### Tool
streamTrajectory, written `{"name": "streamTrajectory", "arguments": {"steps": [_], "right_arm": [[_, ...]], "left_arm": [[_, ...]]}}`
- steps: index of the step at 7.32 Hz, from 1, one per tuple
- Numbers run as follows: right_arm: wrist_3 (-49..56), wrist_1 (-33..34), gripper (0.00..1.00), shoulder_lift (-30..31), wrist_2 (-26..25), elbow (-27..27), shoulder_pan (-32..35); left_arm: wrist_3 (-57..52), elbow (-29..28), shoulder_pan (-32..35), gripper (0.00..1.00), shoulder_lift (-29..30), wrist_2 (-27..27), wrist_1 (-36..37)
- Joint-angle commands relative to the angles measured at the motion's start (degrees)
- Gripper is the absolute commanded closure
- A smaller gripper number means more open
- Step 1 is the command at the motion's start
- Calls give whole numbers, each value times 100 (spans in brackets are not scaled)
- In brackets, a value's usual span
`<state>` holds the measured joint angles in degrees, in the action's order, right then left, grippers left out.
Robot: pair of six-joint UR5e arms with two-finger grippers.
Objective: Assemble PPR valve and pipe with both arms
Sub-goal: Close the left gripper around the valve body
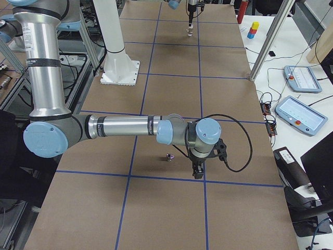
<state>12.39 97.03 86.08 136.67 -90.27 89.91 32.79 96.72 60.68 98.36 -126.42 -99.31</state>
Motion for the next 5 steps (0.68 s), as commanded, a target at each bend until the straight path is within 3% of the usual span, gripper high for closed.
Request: {"name": "streamTrajectory", "arguments": {"steps": [1, 5], "right_arm": [[0, 0, 1, -3, 0, 0, 0], [0, 0, 1, 14, 0, 0, 0]], "left_arm": [[8, -144, -65, 1, 16, 65, -140], [175, -505, -153, 1, 16, 65, -677]]}}
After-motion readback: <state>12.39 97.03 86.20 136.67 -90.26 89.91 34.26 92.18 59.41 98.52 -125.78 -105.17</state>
